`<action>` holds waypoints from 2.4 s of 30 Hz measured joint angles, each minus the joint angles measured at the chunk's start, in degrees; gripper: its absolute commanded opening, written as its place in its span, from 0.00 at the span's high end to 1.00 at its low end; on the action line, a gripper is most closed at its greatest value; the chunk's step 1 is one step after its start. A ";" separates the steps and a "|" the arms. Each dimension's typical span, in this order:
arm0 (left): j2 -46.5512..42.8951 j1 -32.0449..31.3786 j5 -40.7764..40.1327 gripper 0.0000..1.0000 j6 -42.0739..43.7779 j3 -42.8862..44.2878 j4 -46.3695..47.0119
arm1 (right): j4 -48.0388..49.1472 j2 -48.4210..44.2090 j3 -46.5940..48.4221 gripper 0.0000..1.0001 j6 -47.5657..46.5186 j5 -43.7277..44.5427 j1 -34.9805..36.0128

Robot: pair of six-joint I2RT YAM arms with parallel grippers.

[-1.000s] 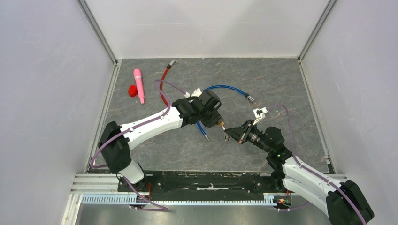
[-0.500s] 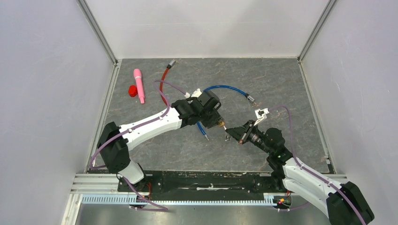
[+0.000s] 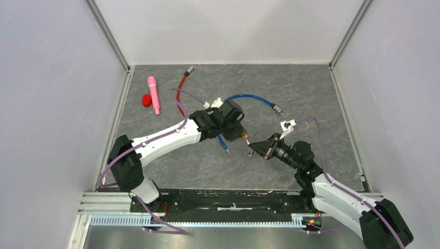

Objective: Unlock with the key

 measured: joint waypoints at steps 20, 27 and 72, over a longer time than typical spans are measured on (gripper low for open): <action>-1.03 -0.02 -4.17 0.98 0.00 -0.04 1.11 | 1.49 0.31 0.00 1.00 0.68 -2.14 0.02; -1.03 -0.48 -4.09 0.98 0.00 -0.44 2.19 | 2.56 0.31 0.00 1.00 1.99 -1.73 0.02; -1.77 -3.02 -5.53 0.98 0.24 -1.51 4.96 | 1.05 -3.15 -0.74 1.00 3.30 3.17 0.02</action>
